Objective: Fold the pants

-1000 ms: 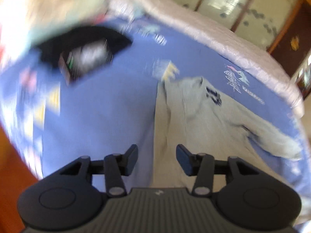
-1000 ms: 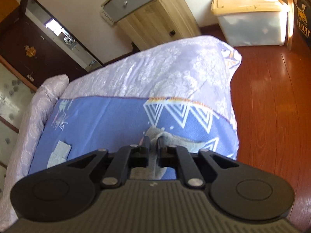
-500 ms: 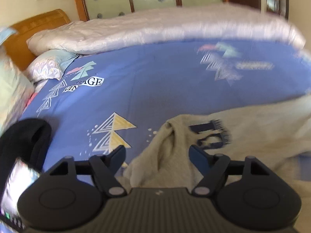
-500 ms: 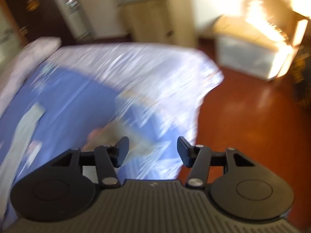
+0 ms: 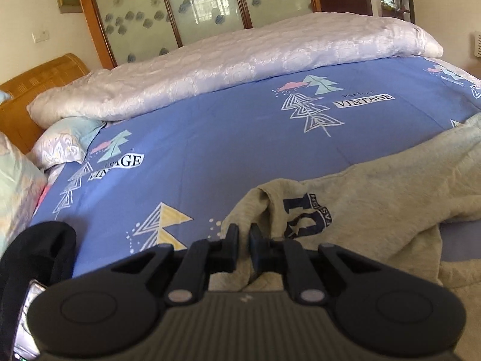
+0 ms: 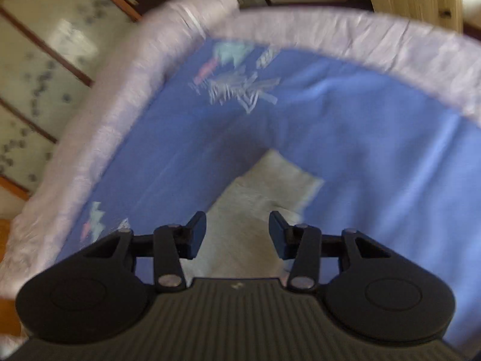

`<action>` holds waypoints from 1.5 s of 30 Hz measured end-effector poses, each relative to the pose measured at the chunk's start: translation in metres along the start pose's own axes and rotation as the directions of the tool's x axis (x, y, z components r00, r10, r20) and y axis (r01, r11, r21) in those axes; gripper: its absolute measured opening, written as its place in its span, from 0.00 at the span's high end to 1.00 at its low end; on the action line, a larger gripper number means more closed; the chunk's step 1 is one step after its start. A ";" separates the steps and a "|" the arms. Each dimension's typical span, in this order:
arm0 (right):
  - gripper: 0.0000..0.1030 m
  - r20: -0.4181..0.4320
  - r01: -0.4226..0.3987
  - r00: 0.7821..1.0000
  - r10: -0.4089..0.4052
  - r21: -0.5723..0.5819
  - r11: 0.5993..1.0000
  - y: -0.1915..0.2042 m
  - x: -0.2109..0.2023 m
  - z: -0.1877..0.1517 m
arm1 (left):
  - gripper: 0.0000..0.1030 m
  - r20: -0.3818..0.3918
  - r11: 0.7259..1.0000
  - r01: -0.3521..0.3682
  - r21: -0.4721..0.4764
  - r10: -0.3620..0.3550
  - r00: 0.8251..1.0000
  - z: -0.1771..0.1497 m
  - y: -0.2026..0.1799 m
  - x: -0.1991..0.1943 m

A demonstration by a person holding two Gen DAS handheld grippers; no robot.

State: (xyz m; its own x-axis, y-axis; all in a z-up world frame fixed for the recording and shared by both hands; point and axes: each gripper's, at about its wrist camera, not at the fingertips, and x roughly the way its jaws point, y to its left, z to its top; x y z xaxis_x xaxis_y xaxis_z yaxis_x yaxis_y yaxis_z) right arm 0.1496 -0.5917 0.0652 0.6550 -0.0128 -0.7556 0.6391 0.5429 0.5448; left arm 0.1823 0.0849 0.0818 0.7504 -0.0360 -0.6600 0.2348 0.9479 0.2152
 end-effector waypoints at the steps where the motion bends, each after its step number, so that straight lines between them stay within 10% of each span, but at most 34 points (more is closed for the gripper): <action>1: 0.52 -0.018 0.031 0.999 -0.030 0.029 0.999 0.004 0.019 0.005 | 0.92 0.002 1.000 0.000 -0.005 0.000 1.000 0.002 0.001 0.000; 6: 0.55 -0.097 0.088 0.993 -0.070 0.196 0.977 0.004 0.081 0.018 | 0.92 0.004 1.000 -0.028 -0.012 0.028 1.000 0.005 0.005 0.003; 8: 0.96 -0.101 0.119 0.990 -0.104 0.167 0.979 0.009 0.091 0.022 | 0.93 0.007 0.999 -0.049 -0.019 0.049 0.999 0.003 0.007 0.001; 17: 0.96 0.026 0.018 0.999 -0.021 0.098 0.995 -0.013 -0.001 0.009 | 0.93 0.112 0.987 -0.054 -0.151 0.071 0.991 -0.015 0.027 -0.082; 31: 0.96 0.141 -0.183 0.978 0.151 0.251 0.950 -0.187 -0.204 -0.084 | 0.93 0.152 0.970 0.075 -0.232 -0.040 0.988 -0.133 0.006 -0.238; 39: 0.95 0.062 -0.098 0.995 0.078 0.452 0.887 -0.281 -0.184 -0.159 | 0.93 0.039 0.932 0.086 -0.352 -0.078 0.996 -0.194 -0.002 -0.239; 45: 0.90 0.068 -0.088 0.996 0.065 0.443 0.892 -0.266 -0.171 -0.155 | 0.64 -0.013 0.923 0.080 -0.375 -0.092 0.996 -0.211 0.001 -0.246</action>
State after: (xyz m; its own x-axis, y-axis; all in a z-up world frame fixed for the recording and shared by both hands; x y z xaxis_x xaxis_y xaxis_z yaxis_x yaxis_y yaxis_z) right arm -0.1950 -0.6042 -0.0069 0.7210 -0.0349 -0.6921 0.6909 0.1130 0.7141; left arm -0.1324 0.1612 0.0930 0.7174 -0.1186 -0.6865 0.0450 0.9912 -0.1242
